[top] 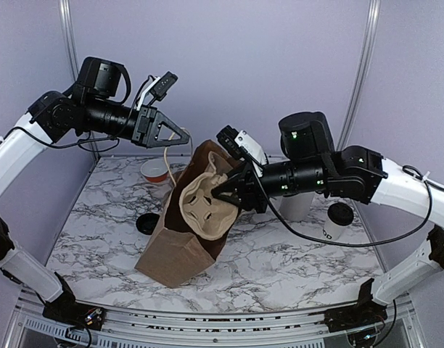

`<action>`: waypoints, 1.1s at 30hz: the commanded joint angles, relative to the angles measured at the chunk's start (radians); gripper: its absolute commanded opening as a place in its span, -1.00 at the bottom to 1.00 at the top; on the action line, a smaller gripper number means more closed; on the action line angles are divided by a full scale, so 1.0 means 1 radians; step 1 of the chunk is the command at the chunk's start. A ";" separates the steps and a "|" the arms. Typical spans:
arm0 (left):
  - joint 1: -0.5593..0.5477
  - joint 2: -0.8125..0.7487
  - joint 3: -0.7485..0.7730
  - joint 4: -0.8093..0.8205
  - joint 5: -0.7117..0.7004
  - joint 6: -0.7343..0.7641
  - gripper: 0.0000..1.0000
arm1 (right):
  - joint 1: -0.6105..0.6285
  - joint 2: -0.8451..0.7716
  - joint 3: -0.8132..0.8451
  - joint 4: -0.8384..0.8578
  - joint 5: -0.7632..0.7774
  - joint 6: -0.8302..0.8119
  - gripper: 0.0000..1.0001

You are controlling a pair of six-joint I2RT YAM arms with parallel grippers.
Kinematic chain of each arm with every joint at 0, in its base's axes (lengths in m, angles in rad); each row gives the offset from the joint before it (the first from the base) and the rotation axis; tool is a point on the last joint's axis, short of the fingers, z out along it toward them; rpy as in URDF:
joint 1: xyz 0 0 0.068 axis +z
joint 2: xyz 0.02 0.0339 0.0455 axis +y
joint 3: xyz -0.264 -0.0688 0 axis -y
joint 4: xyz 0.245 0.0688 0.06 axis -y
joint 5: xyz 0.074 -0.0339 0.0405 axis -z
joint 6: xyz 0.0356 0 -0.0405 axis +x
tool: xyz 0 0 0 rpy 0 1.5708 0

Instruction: Pack the takeout coffee

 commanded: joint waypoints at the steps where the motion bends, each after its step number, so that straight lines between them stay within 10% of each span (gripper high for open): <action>1: -0.007 0.007 0.029 0.022 0.031 -0.007 -1.00 | 0.007 -0.024 -0.015 0.028 -0.003 0.003 -0.33; 33: -0.074 0.033 0.056 0.073 0.081 -0.040 -1.00 | 0.007 -0.100 -0.081 -0.072 0.139 0.033 -0.35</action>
